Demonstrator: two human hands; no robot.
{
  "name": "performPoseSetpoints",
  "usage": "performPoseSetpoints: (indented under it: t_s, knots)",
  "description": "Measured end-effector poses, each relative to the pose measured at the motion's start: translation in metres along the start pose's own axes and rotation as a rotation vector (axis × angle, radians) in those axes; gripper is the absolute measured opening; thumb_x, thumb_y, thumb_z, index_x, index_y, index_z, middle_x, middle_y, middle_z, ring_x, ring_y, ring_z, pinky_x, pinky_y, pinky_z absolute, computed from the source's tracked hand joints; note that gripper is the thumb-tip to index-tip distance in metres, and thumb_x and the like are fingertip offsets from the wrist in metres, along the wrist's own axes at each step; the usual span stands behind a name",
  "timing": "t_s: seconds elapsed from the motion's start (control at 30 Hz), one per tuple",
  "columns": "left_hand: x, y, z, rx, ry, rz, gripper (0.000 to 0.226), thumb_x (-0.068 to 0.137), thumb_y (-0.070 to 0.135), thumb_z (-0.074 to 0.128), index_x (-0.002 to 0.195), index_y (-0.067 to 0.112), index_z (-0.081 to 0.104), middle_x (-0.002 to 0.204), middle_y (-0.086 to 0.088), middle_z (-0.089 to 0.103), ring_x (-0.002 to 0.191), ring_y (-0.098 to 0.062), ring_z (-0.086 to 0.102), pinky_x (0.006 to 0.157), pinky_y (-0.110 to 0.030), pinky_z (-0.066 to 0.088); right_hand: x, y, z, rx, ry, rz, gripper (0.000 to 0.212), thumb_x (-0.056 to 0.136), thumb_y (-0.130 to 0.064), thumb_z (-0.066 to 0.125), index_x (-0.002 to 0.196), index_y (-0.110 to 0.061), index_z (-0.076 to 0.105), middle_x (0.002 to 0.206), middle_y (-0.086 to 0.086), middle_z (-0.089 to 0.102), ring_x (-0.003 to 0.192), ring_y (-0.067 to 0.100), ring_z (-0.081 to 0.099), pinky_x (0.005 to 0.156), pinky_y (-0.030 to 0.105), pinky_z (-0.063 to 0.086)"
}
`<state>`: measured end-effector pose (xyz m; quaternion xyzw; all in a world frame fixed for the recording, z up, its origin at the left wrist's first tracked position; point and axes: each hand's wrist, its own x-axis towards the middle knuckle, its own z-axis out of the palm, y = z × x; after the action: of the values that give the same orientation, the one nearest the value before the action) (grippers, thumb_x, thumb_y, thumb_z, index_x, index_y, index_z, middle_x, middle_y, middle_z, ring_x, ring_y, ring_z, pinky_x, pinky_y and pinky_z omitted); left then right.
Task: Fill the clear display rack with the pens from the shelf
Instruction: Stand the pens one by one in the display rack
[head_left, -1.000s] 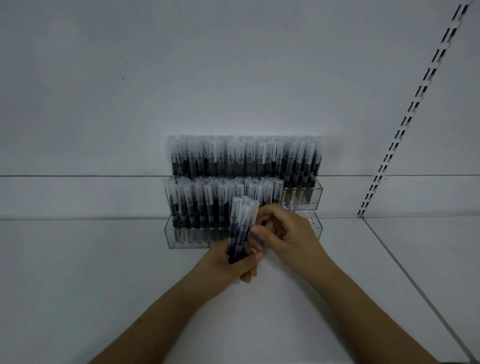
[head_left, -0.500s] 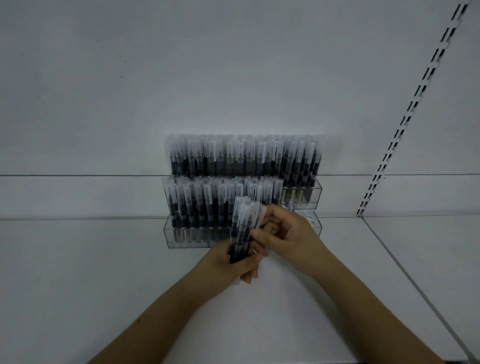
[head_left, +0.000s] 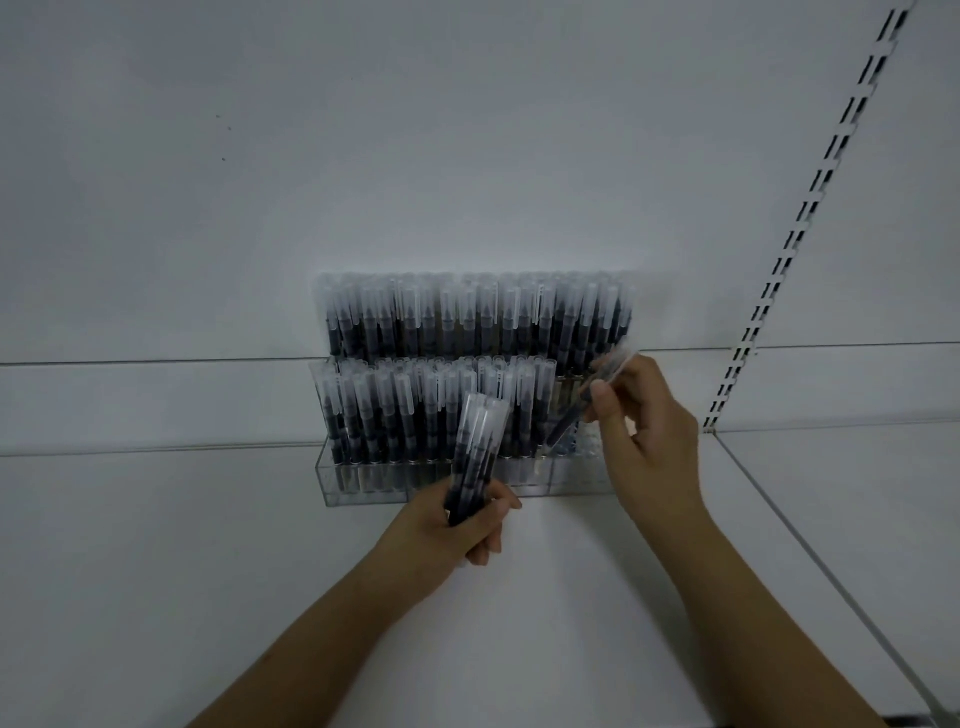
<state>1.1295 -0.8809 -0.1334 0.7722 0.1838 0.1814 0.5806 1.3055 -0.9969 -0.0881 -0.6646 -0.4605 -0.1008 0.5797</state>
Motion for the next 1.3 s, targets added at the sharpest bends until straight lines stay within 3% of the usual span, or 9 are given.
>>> performPoseSetpoints:
  t_s: [0.2, 0.47, 0.57, 0.73, 0.83, 0.9, 0.97, 1.07, 1.3]
  knots:
    - [0.000, 0.001, 0.000, -0.014, -0.004, 0.011, 0.019, 0.098, 0.021, 0.055, 0.088, 0.030, 0.069, 0.065, 0.001, 0.063, 0.059, -0.014, 0.058, 0.061, -0.033, 0.046, -0.001, 0.006, 0.014, -0.283, -0.329, -0.091, 0.017, 0.102, -0.032, 0.048, 0.092, -0.018, 0.053, 0.074, -0.005, 0.055, 0.066, 0.007, 0.051, 0.062, 0.031, 0.044]
    - [-0.001, 0.003, -0.001, -0.014, -0.005, 0.003, 0.018, 0.098, 0.024, 0.055, 0.089, 0.031, 0.069, 0.066, 0.003, 0.064, 0.060, -0.013, 0.059, 0.062, -0.031, 0.048, 0.000, 0.012, 0.013, -0.461, -0.224, -0.104, 0.033, 0.092, -0.051, 0.054, 0.076, -0.022, 0.051, 0.073, -0.011, 0.050, 0.065, 0.008, 0.047, 0.055, 0.024, 0.039]
    - [-0.003, 0.005, -0.001, -0.015, -0.018, 0.006, 0.016, 0.097, 0.025, 0.056, 0.091, 0.030, 0.070, 0.067, 0.002, 0.065, 0.061, -0.014, 0.060, 0.061, -0.030, 0.048, -0.004, 0.003, 0.009, -0.380, -0.173, -0.155, 0.033, 0.094, -0.053, 0.051, 0.079, -0.024, 0.058, 0.072, -0.013, 0.056, 0.064, 0.006, 0.052, 0.055, 0.020, 0.042]
    - [-0.004, 0.008, 0.000, -0.021, -0.051, 0.003, 0.029, 0.097, 0.025, 0.057, 0.070, 0.027, 0.068, 0.067, 0.000, 0.070, 0.062, -0.014, 0.064, 0.061, -0.029, 0.048, -0.010, -0.007, 0.026, -0.097, -0.516, -0.116, 0.024, 0.088, -0.042, 0.064, 0.089, -0.019, 0.069, 0.074, -0.020, 0.062, 0.072, -0.003, 0.058, 0.062, 0.008, 0.040]
    - [-0.003, 0.008, 0.001, -0.053, -0.054, 0.015, 0.020, 0.096, 0.020, 0.056, 0.081, 0.018, 0.069, 0.067, -0.001, 0.068, 0.061, -0.015, 0.063, 0.062, -0.030, 0.050, -0.011, -0.006, 0.024, -0.010, -0.428, -0.069, 0.015, 0.087, -0.034, 0.069, 0.083, -0.019, 0.069, 0.064, -0.022, 0.059, 0.061, 0.000, 0.059, 0.057, 0.009, 0.041]
    - [-0.003, 0.007, 0.001, -0.076, -0.058, 0.022, 0.016, 0.096, 0.018, 0.055, 0.098, 0.012, 0.069, 0.067, -0.002, 0.067, 0.061, -0.017, 0.063, 0.060, -0.026, 0.050, -0.008, -0.009, 0.017, 0.087, -0.320, -0.008, 0.017, 0.089, -0.037, 0.062, 0.083, -0.021, 0.065, 0.063, -0.009, 0.061, 0.054, 0.009, 0.058, 0.053, 0.023, 0.049]
    - [-0.003, 0.005, 0.000, -0.071, -0.055, 0.028, 0.016, 0.097, 0.017, 0.055, 0.102, 0.012, 0.069, 0.067, -0.002, 0.066, 0.060, -0.017, 0.062, 0.059, -0.025, 0.050, -0.003, -0.014, 0.006, 0.261, -0.108, 0.096, 0.013, 0.094, -0.027, 0.058, 0.087, -0.017, 0.063, 0.070, 0.003, 0.065, 0.057, 0.021, 0.061, 0.055, 0.034, 0.055]
    - [-0.002, 0.003, 0.000, -0.051, -0.043, 0.023, 0.015, 0.097, 0.018, 0.055, 0.099, 0.016, 0.070, 0.064, -0.001, 0.064, 0.058, -0.015, 0.058, 0.058, -0.024, 0.048, 0.004, -0.011, -0.009, 0.253, 0.208, 0.146, 0.013, 0.100, -0.020, 0.052, 0.089, -0.015, 0.056, 0.079, 0.002, 0.069, 0.066, 0.017, 0.067, 0.061, 0.031, 0.054]
    - [-0.001, 0.002, 0.001, -0.032, -0.016, 0.005, 0.014, 0.096, 0.023, 0.057, 0.094, 0.020, 0.071, 0.059, 0.001, 0.062, 0.053, -0.011, 0.055, 0.058, -0.022, 0.047, 0.006, 0.005, -0.005, -0.125, 0.108, 0.074, 0.011, 0.102, -0.031, 0.048, 0.097, -0.022, 0.054, 0.078, -0.011, 0.069, 0.070, -0.001, 0.064, 0.061, 0.008, 0.042]
